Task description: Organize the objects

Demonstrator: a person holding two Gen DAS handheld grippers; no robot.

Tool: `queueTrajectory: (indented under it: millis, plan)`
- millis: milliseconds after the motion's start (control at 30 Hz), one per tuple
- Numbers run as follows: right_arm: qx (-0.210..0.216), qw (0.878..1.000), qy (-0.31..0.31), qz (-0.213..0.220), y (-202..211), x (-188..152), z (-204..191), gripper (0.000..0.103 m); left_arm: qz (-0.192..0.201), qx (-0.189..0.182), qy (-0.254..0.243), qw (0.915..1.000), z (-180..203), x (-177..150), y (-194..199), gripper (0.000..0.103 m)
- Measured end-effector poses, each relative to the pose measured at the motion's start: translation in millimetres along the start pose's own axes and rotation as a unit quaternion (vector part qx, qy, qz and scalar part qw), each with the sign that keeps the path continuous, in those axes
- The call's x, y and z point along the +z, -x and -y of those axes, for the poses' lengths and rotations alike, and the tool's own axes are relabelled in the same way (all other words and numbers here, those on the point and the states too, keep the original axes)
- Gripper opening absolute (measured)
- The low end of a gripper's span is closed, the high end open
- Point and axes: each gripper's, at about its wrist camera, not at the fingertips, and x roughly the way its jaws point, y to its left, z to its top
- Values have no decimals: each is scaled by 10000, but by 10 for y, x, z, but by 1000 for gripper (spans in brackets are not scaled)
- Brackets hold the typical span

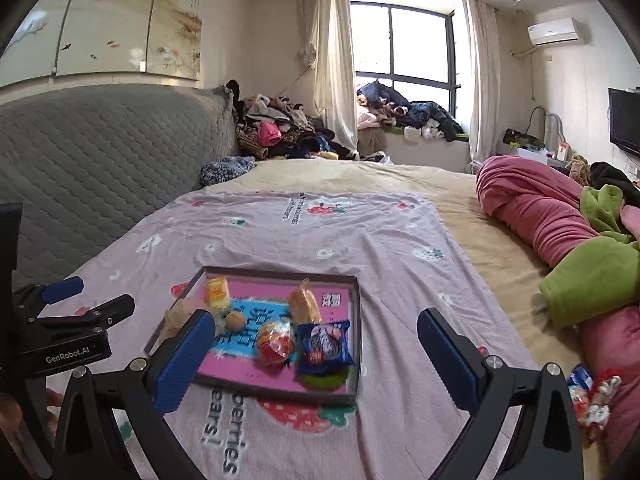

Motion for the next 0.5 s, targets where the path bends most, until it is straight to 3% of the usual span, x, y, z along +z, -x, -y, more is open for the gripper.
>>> queueTrajectory:
  millis: [167, 500]
  plan:
    - [-11, 9999, 95, 122, 350, 76, -81, 102, -148, 19, 18, 9999, -43, -67, 221, 94]
    - [56, 9997, -27, 242, 734, 64, -132, 102, -6, 59, -4, 10000, -78, -106, 750, 94]
